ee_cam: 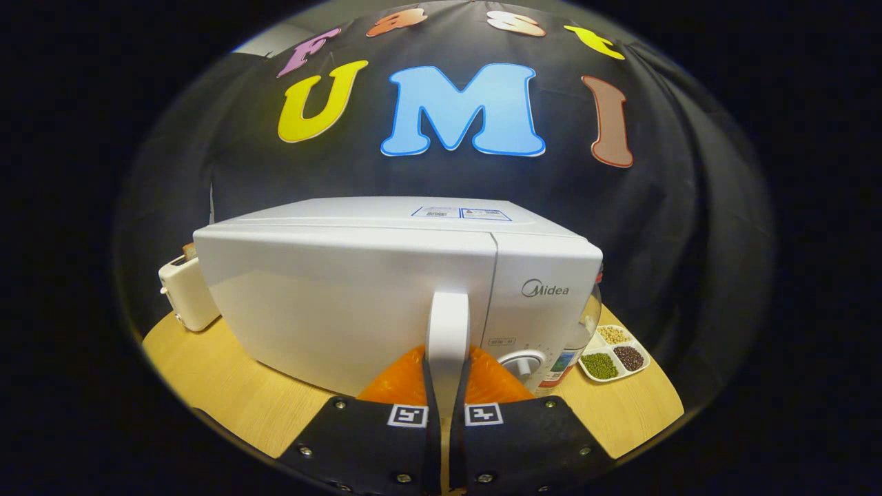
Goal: Open the microwave, put the food inside, and close the microwave door.
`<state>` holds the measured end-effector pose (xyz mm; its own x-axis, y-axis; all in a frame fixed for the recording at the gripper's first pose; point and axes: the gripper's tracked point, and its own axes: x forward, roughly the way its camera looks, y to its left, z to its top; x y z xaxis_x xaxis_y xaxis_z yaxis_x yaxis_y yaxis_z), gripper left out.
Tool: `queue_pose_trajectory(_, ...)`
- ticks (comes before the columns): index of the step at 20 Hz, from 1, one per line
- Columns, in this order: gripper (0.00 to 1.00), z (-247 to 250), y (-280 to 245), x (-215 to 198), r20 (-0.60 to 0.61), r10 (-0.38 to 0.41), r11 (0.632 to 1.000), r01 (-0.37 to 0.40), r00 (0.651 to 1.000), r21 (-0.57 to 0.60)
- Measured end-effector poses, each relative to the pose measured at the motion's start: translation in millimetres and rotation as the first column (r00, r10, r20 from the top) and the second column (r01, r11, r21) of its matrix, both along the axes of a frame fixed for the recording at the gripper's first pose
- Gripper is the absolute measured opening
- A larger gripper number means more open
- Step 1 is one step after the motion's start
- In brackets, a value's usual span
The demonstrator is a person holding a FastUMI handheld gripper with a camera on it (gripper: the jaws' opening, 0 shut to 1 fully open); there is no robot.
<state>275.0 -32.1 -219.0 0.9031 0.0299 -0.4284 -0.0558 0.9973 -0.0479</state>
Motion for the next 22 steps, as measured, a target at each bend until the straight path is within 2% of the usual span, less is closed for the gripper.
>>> queue_pose_trajectory(4,0.05,0.5,0.9,-3.9,-0.022,-0.012,1.000,0.012,1.000,0.009)
queue_pose_trajectory(7,0.05,4.4,9.1,-37.6,0.011,0.026,0.999,-0.026,1.000,-0.029)
queue_pose_trajectory(12,0.05,4.9,18.6,-70.2,-0.041,0.024,1.000,-0.025,0.999,-0.018)
queue_pose_trajectory(22,0.05,10.8,73.7,-158.2,-0.055,0.095,0.995,-0.094,0.994,0.010)
